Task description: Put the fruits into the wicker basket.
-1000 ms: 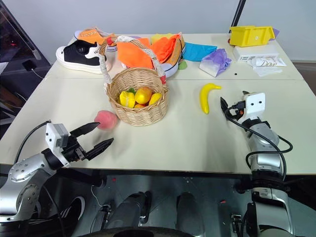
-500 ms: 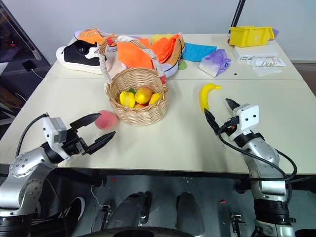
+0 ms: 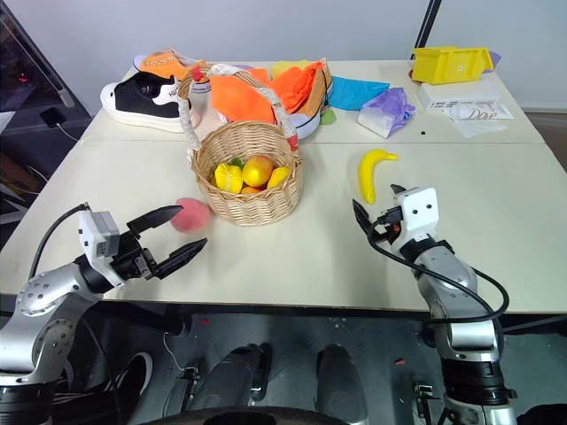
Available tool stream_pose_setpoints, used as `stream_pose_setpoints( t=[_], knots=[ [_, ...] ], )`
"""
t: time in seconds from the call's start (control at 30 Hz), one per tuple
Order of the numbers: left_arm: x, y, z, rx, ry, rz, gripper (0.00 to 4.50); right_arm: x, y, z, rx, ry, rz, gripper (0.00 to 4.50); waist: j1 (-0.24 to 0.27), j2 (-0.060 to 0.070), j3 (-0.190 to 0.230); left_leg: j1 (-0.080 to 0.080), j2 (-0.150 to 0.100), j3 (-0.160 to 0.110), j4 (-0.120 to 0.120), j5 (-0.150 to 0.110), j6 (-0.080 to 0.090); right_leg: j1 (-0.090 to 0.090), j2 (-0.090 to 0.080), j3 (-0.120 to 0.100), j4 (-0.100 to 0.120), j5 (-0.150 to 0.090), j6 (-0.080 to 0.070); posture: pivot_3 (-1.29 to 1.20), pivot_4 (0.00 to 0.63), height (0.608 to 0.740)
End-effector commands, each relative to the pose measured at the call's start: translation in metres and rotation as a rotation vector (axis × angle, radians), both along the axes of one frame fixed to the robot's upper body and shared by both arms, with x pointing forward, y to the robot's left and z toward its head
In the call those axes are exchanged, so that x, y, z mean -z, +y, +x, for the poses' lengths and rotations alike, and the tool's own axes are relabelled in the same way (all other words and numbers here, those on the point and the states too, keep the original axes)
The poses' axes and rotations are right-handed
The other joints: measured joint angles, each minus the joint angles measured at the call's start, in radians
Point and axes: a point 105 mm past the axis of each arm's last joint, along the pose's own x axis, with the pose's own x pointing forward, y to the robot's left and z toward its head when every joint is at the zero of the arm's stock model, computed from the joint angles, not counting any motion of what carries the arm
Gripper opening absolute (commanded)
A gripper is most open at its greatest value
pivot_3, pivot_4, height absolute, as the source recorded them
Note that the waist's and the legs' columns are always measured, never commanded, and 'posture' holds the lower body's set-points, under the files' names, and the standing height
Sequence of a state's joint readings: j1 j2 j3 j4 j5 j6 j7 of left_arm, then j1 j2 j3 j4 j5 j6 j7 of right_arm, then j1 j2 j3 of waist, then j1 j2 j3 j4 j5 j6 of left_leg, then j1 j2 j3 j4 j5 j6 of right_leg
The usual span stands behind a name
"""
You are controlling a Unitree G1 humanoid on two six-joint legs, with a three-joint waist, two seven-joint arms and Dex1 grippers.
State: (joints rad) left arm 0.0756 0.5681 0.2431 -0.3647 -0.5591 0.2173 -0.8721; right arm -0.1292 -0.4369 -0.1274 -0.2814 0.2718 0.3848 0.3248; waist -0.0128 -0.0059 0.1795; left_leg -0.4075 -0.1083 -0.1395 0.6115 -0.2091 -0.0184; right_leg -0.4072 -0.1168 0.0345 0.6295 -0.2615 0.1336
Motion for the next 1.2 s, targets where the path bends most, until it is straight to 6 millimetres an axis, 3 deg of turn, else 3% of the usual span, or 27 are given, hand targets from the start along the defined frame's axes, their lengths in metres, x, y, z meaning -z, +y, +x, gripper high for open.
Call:
stream_pose_setpoints(
  t=[0.03,0.27,0.4,0.7,0.87,0.97,1.17,1.2],
  knots=[
    [-0.014,0.002,-0.002,0.011,-0.032,-0.001,4.5,-0.023,0.018,0.013,0.005,0.006,0.001,4.46,-0.001,0.0,0.0,0.0,0.0,0.0,0.0,0.0,0.0,0.0,0.0,0.0,0.0,0.0,0.0,0.0,0.15,0.74],
    [-0.014,-0.009,-0.001,0.039,-0.007,-0.008,4.5,-0.025,0.02,0.053,0.088,0.171,0.015,4.46,0.004,0.0,0.0,-0.001,-0.001,0.0,0.0,0.0,0.0,0.0,0.0,0.0,-0.001,0.0,0.0,0.0,0.15,0.74],
    [-0.018,-0.014,-0.004,0.053,-0.013,-0.021,4.5,-0.031,0.006,0.077,0.183,0.216,-0.041,4.46,0.001,0.0,0.0,-0.001,-0.001,0.0,0.0,0.0,0.0,-0.001,0.0,0.0,-0.001,0.0,0.0,0.0,0.15,0.74],
    [-0.025,-0.02,-0.011,0.06,-0.031,-0.023,4.5,0.0,0.007,0.09,0.2,0.375,0.059,4.46,-0.002,0.0,0.0,-0.001,0.0,0.0,-0.001,0.0,0.0,-0.001,0.0,0.0,0.0,0.001,0.001,0.0,0.15,0.74],
    [-0.023,-0.021,-0.011,0.061,-0.024,-0.029,4.5,0.002,0.0,0.098,0.232,0.349,0.001,4.46,-0.002,0.0,0.0,-0.001,0.0,0.0,-0.001,0.0,0.0,-0.001,0.0,0.0,0.0,0.001,0.001,0.0,0.15,0.74],
    [-0.022,-0.021,-0.009,0.056,-0.024,-0.03,4.5,0.004,-0.003,0.099,0.244,0.35,0.002,3.6,-0.002,0.0,0.0,-0.001,0.0,0.0,-0.001,0.0,0.0,-0.001,0.0,0.0,0.0,0.001,0.001,0.0,0.15,0.74],
    [-0.022,-0.021,-0.008,0.052,-0.024,-0.032,4.5,0.002,-0.008,0.096,0.249,0.346,0.031,0.61,-0.001,0.0,0.0,-0.001,-0.001,0.0,-0.001,0.0,0.0,-0.001,0.0,0.0,0.0,0.001,0.002,0.0,0.15,0.74],
    [-0.021,-0.021,-0.008,0.051,-0.023,-0.033,4.5,-0.001,-0.013,0.094,0.256,0.328,0.027,0.48,-0.001,0.0,0.0,-0.001,-0.001,0.0,-0.001,0.0,0.0,-0.001,0.0,0.0,0.0,0.001,0.002,0.0,0.15,0.74]
  ],
)
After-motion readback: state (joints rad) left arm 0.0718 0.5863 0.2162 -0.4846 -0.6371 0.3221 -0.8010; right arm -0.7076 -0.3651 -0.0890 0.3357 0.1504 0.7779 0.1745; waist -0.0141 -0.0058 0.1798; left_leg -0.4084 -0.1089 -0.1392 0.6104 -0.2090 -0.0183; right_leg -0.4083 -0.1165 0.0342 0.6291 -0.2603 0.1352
